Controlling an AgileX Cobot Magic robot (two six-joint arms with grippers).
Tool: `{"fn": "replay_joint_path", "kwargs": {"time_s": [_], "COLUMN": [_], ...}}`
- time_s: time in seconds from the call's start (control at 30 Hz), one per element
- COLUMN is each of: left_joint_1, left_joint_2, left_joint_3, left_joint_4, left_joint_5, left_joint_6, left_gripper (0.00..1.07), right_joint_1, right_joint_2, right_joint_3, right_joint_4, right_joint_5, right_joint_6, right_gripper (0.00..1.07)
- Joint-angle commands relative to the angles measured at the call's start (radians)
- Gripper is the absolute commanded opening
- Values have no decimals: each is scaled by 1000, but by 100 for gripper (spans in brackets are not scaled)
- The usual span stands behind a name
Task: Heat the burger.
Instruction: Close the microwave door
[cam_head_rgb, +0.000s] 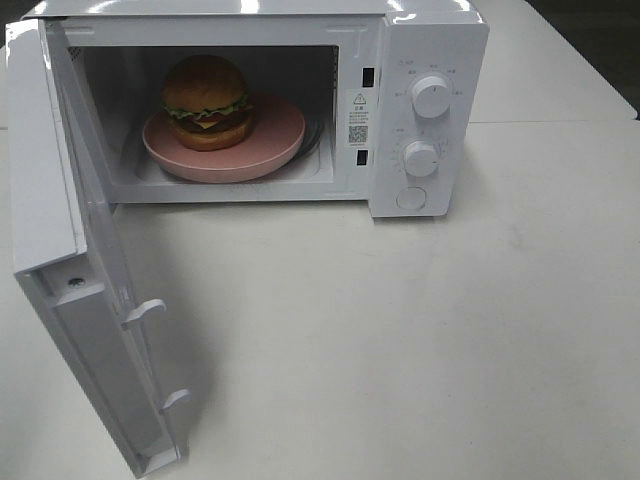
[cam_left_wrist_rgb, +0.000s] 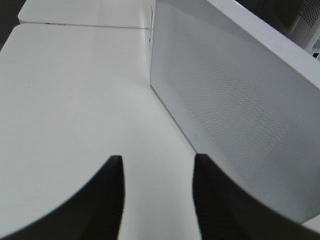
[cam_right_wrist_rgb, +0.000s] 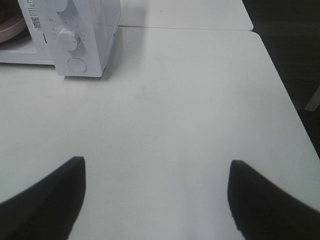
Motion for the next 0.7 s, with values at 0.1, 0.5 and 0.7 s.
{"fn": "replay_joint_path", "kwargs": {"time_s": [0.1,0.5,0.7], "left_joint_1": [0,0,0], "left_joint_2": [96,234,237], "left_joint_3": [-6,195,317], "left_joint_4": [-5,-63,-70], "left_joint_5": [-64,-576,-823], "left_joint_6": [1,111,113], "left_gripper": [0,0,0], "right_joint_1": [0,0,0], "right_joint_2": [-26,-26,-26], "right_joint_3": [2,2,2], "right_joint_4": [-4,-4,-4], "right_joint_5": [-1,-1,-1], "right_joint_6": [-13,-13,-13], "right_gripper": [76,76,76]}}
